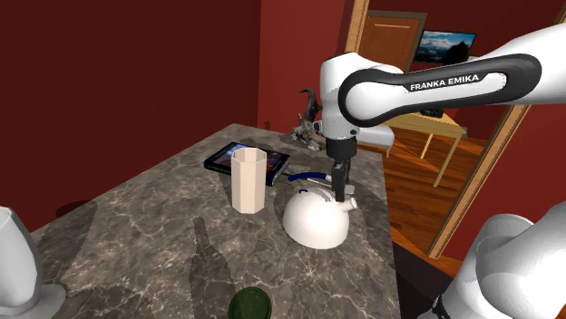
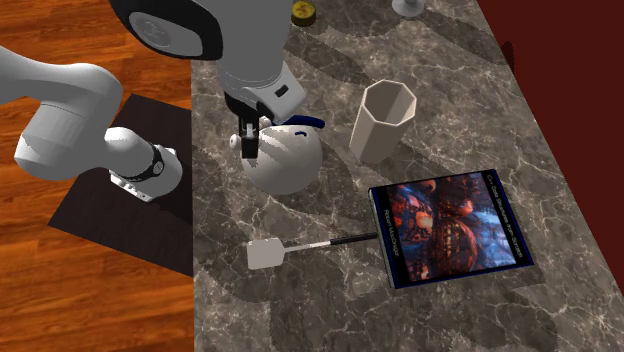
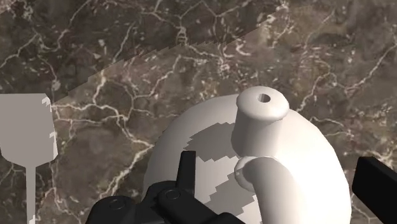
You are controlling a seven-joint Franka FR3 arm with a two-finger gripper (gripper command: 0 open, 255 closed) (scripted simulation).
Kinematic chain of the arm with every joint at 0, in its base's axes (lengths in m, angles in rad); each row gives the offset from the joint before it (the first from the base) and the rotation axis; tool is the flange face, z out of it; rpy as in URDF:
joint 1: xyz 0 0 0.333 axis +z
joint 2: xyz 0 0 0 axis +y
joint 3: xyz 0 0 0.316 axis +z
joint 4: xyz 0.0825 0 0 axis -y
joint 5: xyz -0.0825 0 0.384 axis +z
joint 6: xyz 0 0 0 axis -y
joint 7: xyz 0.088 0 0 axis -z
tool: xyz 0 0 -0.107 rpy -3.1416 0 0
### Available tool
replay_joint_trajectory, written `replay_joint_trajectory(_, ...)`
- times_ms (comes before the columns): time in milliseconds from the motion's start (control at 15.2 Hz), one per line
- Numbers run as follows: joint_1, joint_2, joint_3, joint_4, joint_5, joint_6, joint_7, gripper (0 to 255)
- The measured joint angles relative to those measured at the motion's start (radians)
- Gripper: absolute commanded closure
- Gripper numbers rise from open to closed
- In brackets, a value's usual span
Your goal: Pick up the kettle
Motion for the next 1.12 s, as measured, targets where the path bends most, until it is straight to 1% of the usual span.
replay_joint_trajectory(66, 0.0, -0.001, 0.0, -0.006, 0.0, 0.005, 0.0, 255)
replay_joint_trajectory(726, 0.001, -0.003, 0.001, -0.011, 0.001, 0.009, 0.001, 255)
replay_joint_trajectory(1122, 0.001, -0.007, 0.0, 0.05, 0.001, -0.057, 0.001, 255)
